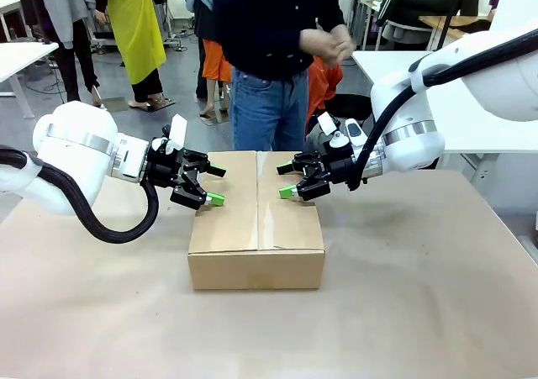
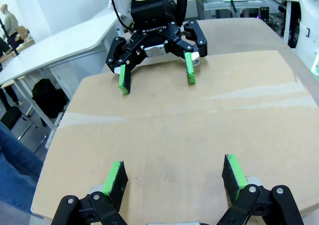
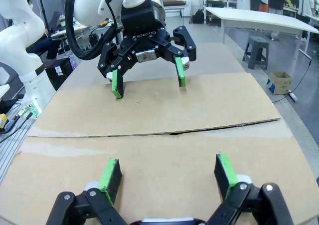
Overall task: Pack the gift set into the box.
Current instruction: Press and hold the closed box until the human finishes sealing it.
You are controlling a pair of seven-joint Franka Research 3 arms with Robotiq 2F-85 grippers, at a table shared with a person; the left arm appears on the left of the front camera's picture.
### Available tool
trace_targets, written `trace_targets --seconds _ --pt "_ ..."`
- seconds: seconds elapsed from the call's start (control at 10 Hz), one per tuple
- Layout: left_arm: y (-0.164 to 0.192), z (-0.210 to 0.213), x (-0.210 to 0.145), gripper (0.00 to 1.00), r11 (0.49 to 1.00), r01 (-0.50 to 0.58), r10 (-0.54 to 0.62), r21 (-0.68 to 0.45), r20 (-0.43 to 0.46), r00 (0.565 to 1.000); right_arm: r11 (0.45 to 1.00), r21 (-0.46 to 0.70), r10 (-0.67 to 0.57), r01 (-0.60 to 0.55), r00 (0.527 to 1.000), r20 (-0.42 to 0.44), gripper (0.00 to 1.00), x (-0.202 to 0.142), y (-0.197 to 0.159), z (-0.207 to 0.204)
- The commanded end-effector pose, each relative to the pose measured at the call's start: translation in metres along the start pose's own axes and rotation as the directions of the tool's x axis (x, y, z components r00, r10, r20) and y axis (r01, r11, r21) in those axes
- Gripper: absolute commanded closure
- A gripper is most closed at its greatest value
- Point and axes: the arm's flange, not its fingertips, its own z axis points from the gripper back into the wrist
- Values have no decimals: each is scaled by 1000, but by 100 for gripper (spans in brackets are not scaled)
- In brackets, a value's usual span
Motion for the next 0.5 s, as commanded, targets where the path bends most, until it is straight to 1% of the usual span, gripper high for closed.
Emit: trace_targets --seconds 0.0,0.4 --pt "-1 -2 -1 0 1000 1 -1 2 -8 1000 1000 -3 -2 2 1000 -3 0 -3 1 -1" --pt "-1 -2 -1 0 1000 1 -1 2 -8 1000 1000 -3 -2 2 1000 -3 0 -3 1 -1"
